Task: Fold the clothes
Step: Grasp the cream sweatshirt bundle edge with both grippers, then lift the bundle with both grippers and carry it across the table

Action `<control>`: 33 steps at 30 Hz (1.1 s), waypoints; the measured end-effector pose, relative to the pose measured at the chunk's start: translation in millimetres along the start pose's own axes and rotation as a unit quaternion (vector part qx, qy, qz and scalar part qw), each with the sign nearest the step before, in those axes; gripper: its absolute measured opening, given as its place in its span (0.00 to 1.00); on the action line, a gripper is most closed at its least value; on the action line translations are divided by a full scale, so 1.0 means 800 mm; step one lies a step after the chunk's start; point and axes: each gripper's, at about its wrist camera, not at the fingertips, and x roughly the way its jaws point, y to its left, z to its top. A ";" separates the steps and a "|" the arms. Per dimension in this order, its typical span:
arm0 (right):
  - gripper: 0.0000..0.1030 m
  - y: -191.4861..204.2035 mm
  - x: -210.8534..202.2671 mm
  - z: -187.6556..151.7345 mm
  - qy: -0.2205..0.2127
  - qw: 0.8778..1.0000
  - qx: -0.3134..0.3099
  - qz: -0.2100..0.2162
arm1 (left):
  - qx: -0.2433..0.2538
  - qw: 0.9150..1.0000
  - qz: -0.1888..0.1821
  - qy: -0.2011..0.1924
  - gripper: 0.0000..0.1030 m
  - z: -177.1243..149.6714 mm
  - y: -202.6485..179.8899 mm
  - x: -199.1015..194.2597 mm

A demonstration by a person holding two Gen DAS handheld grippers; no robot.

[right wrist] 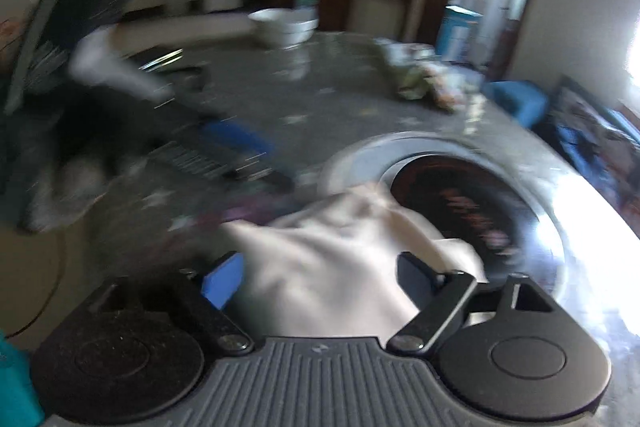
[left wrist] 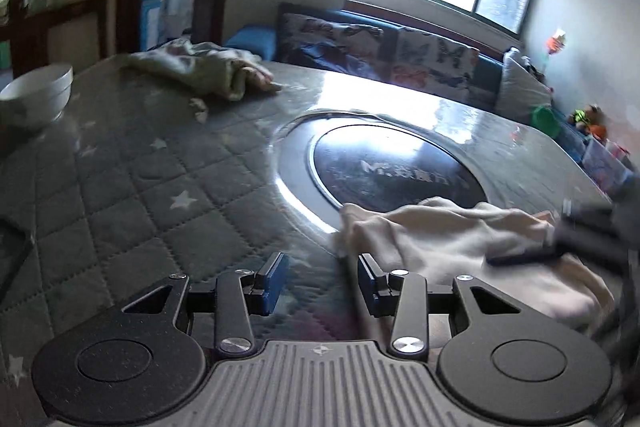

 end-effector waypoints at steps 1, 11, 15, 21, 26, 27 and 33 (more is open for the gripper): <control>0.69 0.010 0.004 0.000 0.003 1.000 -0.009 0.007 | -0.007 1.000 0.000 0.001 0.41 0.002 0.004 -0.001; 0.52 0.069 0.013 -0.007 -0.006 0.994 -0.102 -0.030 | -0.062 0.998 -0.010 0.018 0.41 0.008 0.020 0.003; 0.46 0.073 0.015 -0.008 0.000 0.995 -0.097 -0.002 | -0.065 0.998 -0.010 0.020 0.42 0.007 0.020 0.005; 0.45 0.068 0.018 -0.009 -0.003 0.997 -0.080 0.006 | -0.069 0.997 -0.010 0.023 0.43 0.008 0.021 0.007; 0.36 0.070 0.023 -0.007 0.000 0.997 -0.082 -0.007 | -0.073 0.997 -0.011 0.026 0.43 0.008 0.020 0.008; 0.36 0.071 0.024 -0.008 -0.001 0.996 -0.085 -0.009 | -0.074 0.997 -0.013 0.027 0.43 0.008 0.020 0.009; 0.20 0.064 0.023 -0.009 -0.014 0.997 -0.070 -0.009 | -0.094 0.994 -0.034 0.039 0.44 0.008 0.016 0.010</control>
